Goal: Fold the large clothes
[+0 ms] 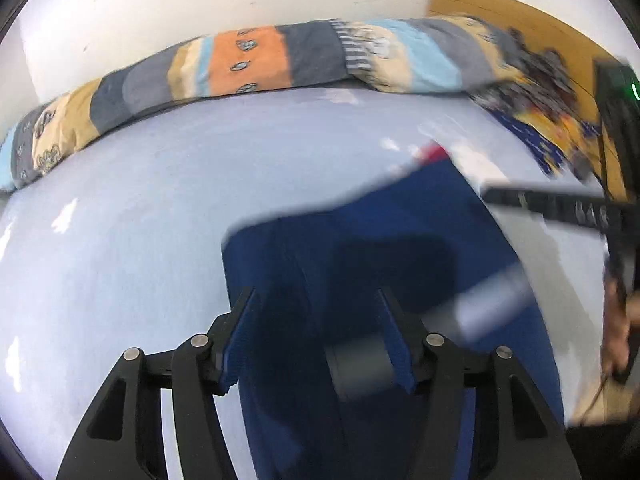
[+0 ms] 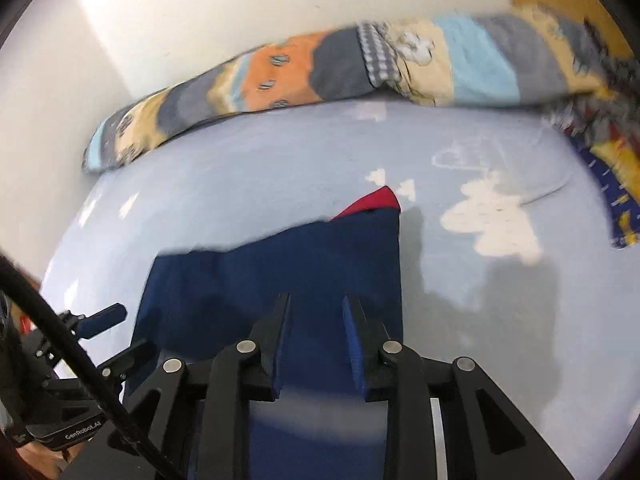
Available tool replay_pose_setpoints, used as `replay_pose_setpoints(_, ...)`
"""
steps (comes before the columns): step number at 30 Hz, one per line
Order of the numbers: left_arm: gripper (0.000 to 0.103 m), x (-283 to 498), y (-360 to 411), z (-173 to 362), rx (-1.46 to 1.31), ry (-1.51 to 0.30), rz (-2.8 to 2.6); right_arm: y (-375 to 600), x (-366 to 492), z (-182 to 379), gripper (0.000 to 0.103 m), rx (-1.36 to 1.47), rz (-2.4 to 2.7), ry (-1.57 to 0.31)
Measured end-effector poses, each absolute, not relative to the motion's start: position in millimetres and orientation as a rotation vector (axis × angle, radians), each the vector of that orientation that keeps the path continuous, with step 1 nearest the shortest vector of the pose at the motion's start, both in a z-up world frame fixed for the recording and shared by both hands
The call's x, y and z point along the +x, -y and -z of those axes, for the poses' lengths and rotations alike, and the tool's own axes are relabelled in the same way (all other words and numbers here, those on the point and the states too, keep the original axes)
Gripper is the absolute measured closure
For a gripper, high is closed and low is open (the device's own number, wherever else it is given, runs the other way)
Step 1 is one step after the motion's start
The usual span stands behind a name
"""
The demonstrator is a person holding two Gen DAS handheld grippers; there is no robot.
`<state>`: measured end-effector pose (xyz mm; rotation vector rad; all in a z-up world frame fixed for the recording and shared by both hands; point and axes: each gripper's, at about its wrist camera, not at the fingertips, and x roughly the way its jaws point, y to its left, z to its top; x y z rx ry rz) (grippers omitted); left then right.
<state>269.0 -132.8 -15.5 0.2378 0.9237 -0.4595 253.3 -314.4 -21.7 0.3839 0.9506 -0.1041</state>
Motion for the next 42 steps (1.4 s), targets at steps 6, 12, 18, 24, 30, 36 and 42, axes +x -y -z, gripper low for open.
replay_pose_setpoints(6, 0.019, 336, 120, 89, 0.11, -1.077, 0.409, 343, 303, 95, 0.074, 0.495, 0.109, -1.1)
replay_pose_setpoints(12, 0.021, 319, 102, 56, 0.083, -1.016, 0.42, 339, 284, 57, 0.07, 0.472, 0.066, -1.051)
replay_pose_setpoints(18, 0.021, 242, 78, 5, 0.119, -0.88, 0.462, 295, 196, -2, 0.056, 0.347, 0.026, -0.998)
replay_pose_setpoints(24, 0.021, 145, 62, 22, 0.155, -0.895, 0.486, 247, 92, 10, 0.056, 0.349, 0.011, -0.992)
replay_pose_setpoints(30, 0.02, 103, 71, 90, 0.219, -1.076, 0.449, 203, 41, 59, 0.057, 0.245, 0.073, -1.073)
replay_pose_setpoints(36, 0.022, 82, 66, 74, 0.201, -0.923, 0.393, 191, 44, 44, 0.055, 0.188, 0.084, -1.037)
replay_pose_setpoints(42, 0.016, 35, 56, 42, 0.198, -0.722, 0.305, 177, 10, 0, 0.025, 0.132, 0.17, -0.79)
